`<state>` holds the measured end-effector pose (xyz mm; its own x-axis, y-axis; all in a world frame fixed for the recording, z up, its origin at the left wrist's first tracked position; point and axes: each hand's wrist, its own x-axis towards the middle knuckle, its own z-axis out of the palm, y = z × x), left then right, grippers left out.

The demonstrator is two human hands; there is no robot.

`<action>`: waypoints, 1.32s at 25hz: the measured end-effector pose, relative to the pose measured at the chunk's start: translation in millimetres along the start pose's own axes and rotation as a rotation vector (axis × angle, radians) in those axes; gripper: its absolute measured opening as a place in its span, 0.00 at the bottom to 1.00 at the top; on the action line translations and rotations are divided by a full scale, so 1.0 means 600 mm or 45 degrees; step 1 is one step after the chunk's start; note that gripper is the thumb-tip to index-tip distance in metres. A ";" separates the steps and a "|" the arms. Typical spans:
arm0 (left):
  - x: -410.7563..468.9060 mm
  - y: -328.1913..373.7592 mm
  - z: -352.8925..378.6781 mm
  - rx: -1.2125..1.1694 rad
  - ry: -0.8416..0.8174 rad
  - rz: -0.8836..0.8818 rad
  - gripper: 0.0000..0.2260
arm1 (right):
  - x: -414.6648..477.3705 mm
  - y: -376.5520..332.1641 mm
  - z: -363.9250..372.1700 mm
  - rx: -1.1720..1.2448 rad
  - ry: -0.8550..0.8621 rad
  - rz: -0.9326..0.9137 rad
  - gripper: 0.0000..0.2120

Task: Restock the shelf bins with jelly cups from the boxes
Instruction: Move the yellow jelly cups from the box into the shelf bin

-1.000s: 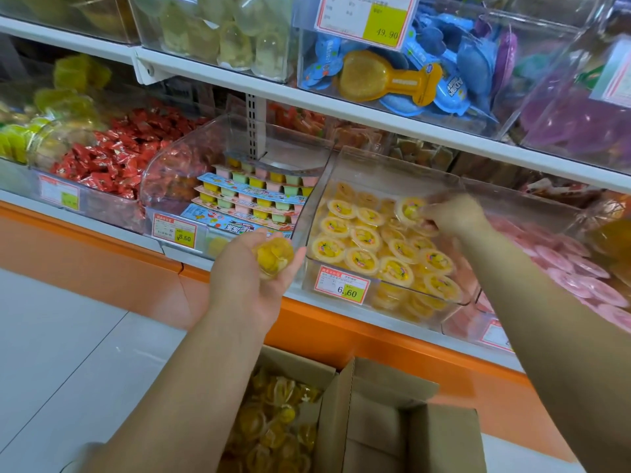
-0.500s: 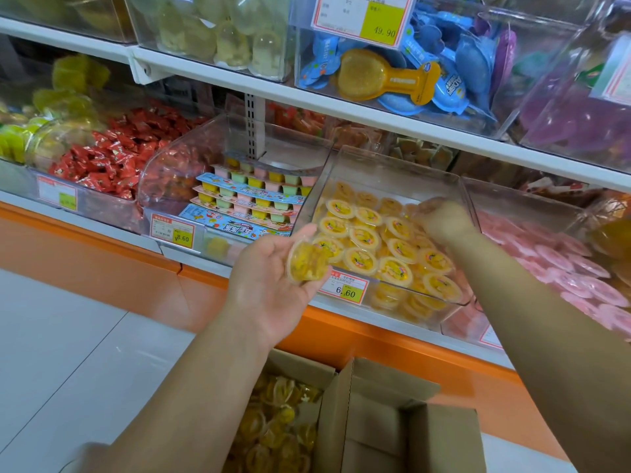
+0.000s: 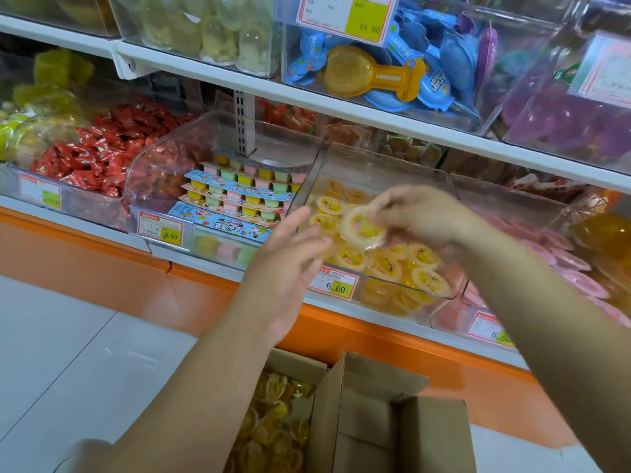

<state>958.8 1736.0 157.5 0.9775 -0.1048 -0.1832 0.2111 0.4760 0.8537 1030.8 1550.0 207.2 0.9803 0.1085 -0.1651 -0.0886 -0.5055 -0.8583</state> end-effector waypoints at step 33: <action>-0.114 -0.225 -0.259 0.961 0.100 -0.926 0.24 | -0.221 0.212 0.312 0.167 0.365 -0.187 0.09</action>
<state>863.8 1814.3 -20.8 0.6187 -0.0774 -0.7818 0.7175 -0.3497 0.6024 856.6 1631.5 29.0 0.9923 -0.0826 0.0923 0.0535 -0.3862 -0.9209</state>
